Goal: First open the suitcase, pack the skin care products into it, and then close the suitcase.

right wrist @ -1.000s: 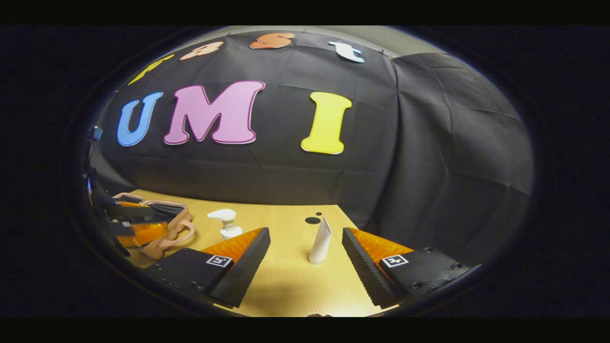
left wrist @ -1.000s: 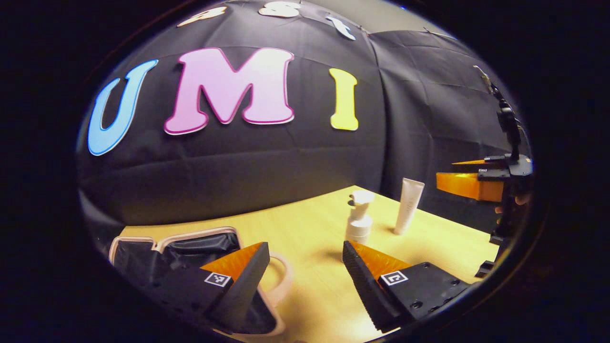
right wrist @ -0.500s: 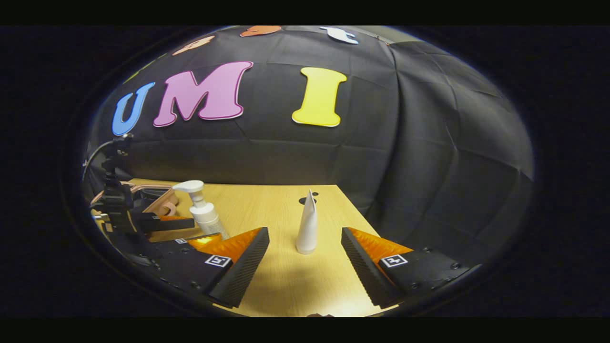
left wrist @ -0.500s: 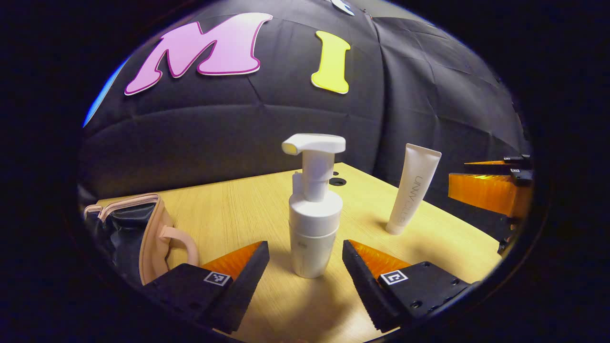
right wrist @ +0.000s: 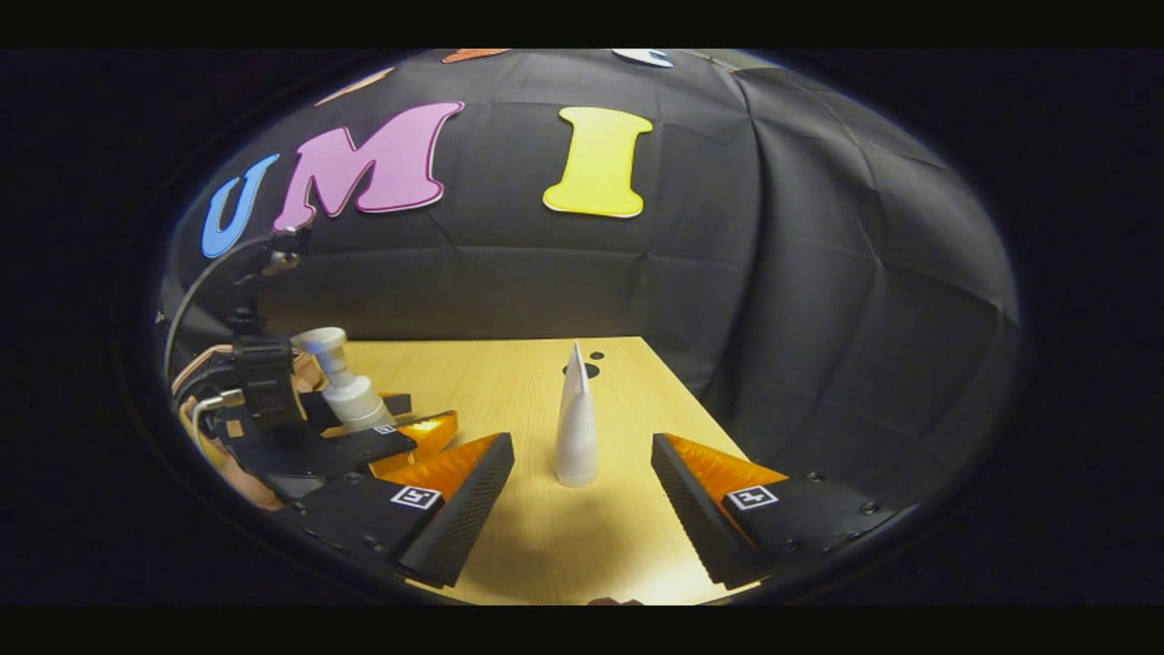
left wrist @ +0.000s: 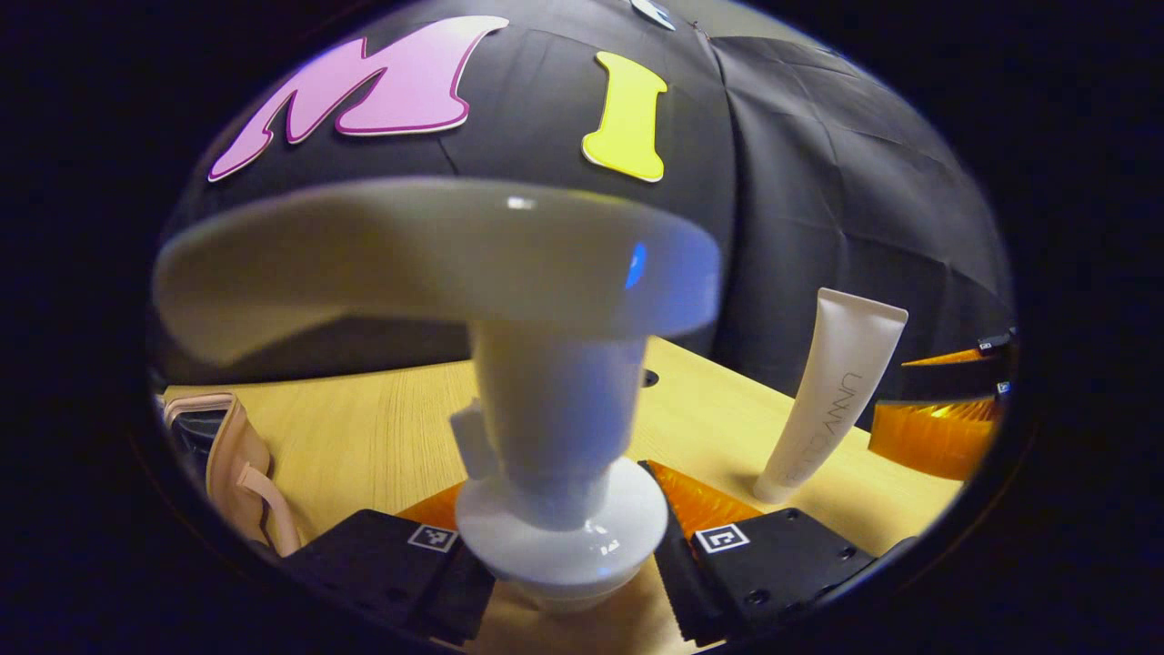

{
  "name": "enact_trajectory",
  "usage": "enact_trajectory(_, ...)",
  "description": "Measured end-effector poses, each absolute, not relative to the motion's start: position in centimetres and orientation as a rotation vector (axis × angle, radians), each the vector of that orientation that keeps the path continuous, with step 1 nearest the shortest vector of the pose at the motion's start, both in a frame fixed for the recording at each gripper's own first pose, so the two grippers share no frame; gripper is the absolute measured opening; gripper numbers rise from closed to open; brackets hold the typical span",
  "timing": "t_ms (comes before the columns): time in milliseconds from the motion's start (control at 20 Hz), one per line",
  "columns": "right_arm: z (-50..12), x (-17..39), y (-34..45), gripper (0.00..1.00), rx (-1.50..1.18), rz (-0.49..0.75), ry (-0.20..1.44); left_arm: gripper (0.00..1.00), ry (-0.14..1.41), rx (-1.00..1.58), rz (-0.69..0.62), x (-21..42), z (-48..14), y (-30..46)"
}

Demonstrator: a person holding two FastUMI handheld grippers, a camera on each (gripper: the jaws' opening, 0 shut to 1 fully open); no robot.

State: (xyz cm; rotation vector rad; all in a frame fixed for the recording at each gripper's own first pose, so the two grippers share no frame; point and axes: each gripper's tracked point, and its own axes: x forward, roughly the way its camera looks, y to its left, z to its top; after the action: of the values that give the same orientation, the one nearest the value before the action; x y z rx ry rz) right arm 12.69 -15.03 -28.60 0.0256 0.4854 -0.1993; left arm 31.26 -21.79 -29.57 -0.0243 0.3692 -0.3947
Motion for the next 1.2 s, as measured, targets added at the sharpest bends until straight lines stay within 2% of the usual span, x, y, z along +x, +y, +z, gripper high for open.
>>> enact_trajectory(100,-30.0,14.3,-15.3,0.98,0.037,-0.226,0.488,0.67,0.376,-0.04,-0.424,30.8,-29.4,-22.0)
enact_trajectory(250,-32.4,16.8,-15.2,0.97,0.073,-0.237,0.504,0.66,0.39,-0.056,-0.418,29.9,-29.7,-20.3)
enact_trajectory(300,-33.2,17.4,-15.5,0.97,0.075,-0.248,0.516,0.63,0.405,-0.06,-0.411,29.3,-29.7,-19.6)
enact_trajectory(350,-33.8,18.0,-15.6,0.98,0.085,-0.25,0.526,0.66,0.419,-0.065,-0.405,28.6,-29.8,-19.0)
enact_trajectory(550,-34.8,19.7,-15.8,0.95,0.063,-0.257,0.529,0.66,0.437,-0.117,-0.387,25.8,-29.5,-17.0)
enact_trajectory(750,-35.5,20.4,-15.6,0.43,0.042,-0.244,0.539,0.66,0.446,-0.117,-0.389,23.9,-29.7,-16.0)
enact_trajectory(900,-34.8,19.7,-15.2,0.36,0.017,-0.231,0.523,0.66,0.455,-0.165,-0.378,22.9,-29.5,-15.0)
enact_trajectory(950,-34.0,19.4,-14.8,0.4,-0.001,-0.224,0.505,0.66,0.452,-0.167,-0.372,22.7,-29.5,-14.6)
enact_trajectory(1050,-32.5,18.8,-13.5,0.32,-0.027,-0.195,0.479,0.66,0.428,-0.162,-0.375,22.3,-28.7,-13.7)
enact_trajectory(1100,-32.0,18.2,-12.7,0.37,-0.044,-0.177,0.476,0.66,0.411,-0.161,-0.379,22.2,-28.0,-13.4)
enact_trajectory(1200,-30.2,17.4,-10.6,0.37,-0.073,-0.143,0.458,0.66,0.379,-0.171,-0.385,21.6,-26.1,-12.6)
